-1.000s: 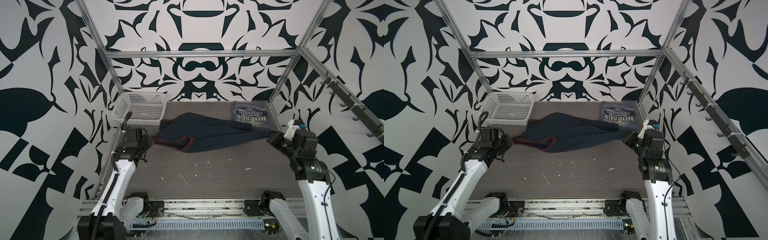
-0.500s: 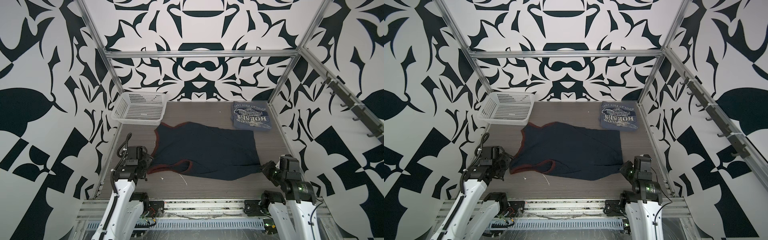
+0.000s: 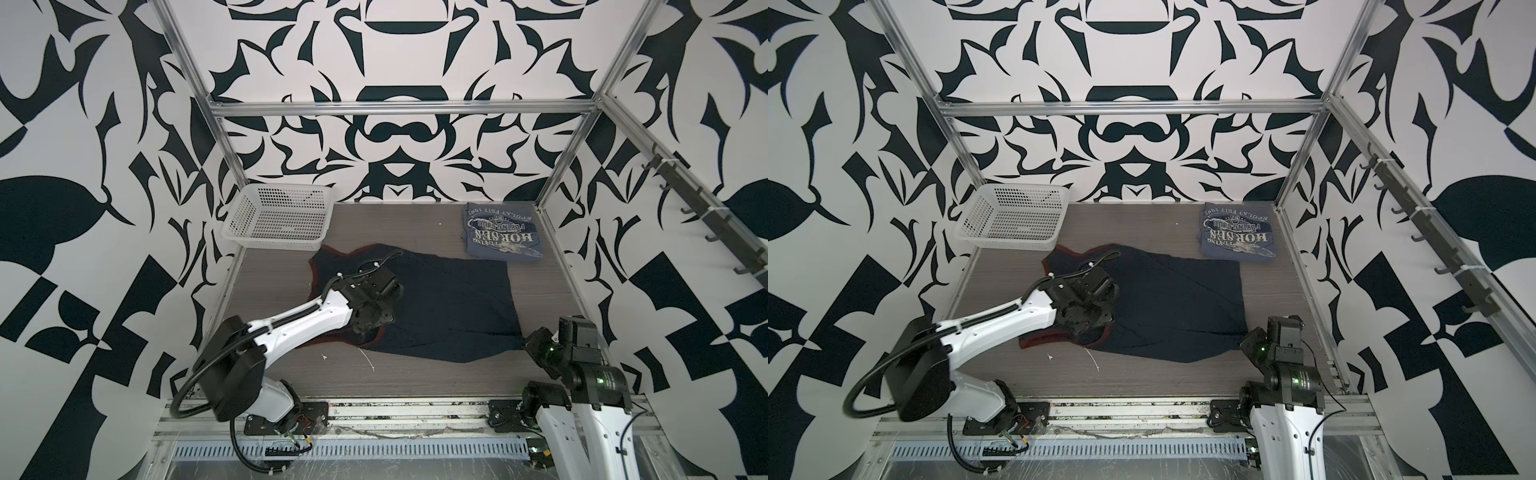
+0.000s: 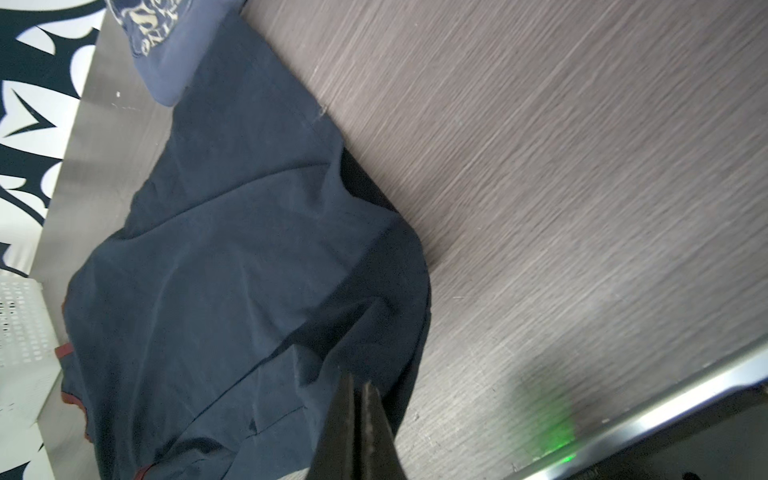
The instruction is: Fold and stack the tank tops
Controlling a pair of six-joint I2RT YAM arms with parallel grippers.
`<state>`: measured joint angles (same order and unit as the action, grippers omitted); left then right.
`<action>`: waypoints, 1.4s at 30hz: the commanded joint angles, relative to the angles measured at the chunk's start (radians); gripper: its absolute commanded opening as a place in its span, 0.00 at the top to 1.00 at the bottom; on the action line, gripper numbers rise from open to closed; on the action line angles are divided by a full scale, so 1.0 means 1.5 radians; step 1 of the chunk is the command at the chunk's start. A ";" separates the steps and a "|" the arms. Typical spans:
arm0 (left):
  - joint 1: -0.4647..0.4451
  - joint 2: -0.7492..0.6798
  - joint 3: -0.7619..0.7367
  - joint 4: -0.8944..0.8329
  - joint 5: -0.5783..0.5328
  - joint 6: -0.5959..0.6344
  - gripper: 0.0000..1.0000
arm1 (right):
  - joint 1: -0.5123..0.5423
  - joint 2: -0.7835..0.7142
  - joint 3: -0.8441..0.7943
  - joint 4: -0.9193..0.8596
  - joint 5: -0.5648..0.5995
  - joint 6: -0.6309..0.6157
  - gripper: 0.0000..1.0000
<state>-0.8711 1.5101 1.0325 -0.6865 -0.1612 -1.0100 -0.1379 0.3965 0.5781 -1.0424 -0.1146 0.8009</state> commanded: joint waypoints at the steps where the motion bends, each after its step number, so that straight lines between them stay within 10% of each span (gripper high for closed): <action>1: -0.006 0.027 0.020 0.000 -0.012 -0.010 0.38 | -0.002 0.009 0.002 -0.010 0.015 -0.021 1.00; 11: -0.018 0.058 -0.002 0.029 0.019 -0.022 0.72 | -0.002 0.028 0.010 -0.011 0.017 -0.024 1.00; 18: -0.086 -0.086 -0.069 -0.044 -0.069 -0.100 1.00 | -0.002 0.057 0.043 -0.057 0.037 -0.036 1.00; 25: -0.145 -0.270 -0.260 -0.026 -0.023 -0.269 1.00 | -0.002 0.083 0.048 -0.065 0.031 -0.043 1.00; 36: -0.191 -0.271 -0.349 -0.027 0.053 -0.308 0.80 | -0.002 0.098 0.074 -0.106 0.046 -0.039 1.00; 38: -0.198 -0.262 -0.331 -0.046 0.044 -0.295 0.64 | -0.002 0.098 0.084 -0.120 0.048 -0.040 0.86; 42: -0.199 -0.284 -0.261 -0.156 -0.044 -0.275 0.43 | -0.002 0.090 0.116 -0.147 0.058 -0.047 0.27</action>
<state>-1.1656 1.1118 0.5629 -0.7742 -0.1322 -1.4300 -0.1379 0.5388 0.6933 -1.2160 -0.0650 0.7479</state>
